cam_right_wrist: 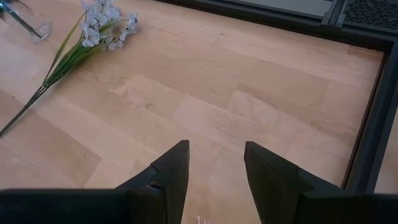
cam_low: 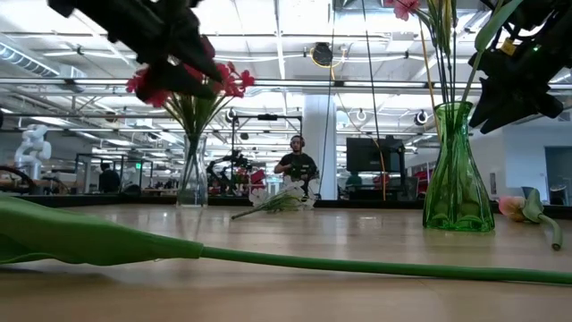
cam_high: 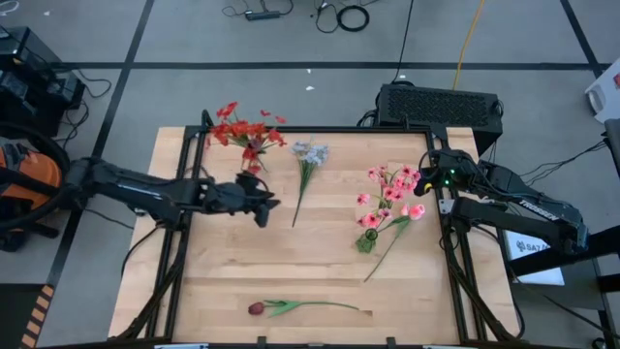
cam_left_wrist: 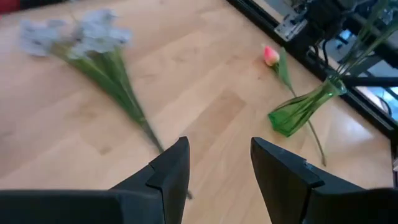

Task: Sort flowers into vase by color
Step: Put the white flowers into the green vase

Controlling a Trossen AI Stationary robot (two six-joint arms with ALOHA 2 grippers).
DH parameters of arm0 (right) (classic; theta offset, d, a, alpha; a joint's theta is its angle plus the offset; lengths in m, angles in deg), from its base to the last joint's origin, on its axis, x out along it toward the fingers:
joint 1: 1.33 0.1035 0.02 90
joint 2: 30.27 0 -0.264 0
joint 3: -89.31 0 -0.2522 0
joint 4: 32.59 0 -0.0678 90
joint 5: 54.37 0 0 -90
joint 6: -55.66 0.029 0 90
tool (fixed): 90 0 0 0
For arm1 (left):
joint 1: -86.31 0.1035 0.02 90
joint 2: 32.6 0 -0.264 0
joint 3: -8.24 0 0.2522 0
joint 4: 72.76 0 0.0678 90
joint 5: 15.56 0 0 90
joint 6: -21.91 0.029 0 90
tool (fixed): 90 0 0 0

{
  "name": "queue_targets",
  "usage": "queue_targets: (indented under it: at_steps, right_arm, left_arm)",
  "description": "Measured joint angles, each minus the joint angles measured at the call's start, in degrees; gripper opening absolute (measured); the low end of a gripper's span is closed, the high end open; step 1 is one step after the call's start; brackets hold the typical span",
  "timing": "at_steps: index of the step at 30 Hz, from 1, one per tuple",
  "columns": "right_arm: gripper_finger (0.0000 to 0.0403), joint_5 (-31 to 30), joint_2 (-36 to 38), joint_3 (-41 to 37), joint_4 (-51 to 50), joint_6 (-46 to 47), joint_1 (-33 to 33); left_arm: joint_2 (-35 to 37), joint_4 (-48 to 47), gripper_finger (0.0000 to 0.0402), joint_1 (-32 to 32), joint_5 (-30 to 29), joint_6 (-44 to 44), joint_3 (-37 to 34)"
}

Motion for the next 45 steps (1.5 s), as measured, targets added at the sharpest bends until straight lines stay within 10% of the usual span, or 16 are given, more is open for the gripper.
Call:
queue_targets:
  at_steps: [20,45]
  right_arm:
    - [0.0148,1.53,0.0,-0.02,-0.72,-3.23,0.0]
    - [0.0148,5.61,0.02,-0.02,-0.7,-5.65,0.0]
  left_arm:
    - [-31.43,-11.09,0.0175,0.19,-4.66,0.46,31.68]
    - [-33.25,-27.07,0.0175,7.61,-7.11,0.0,51.05]
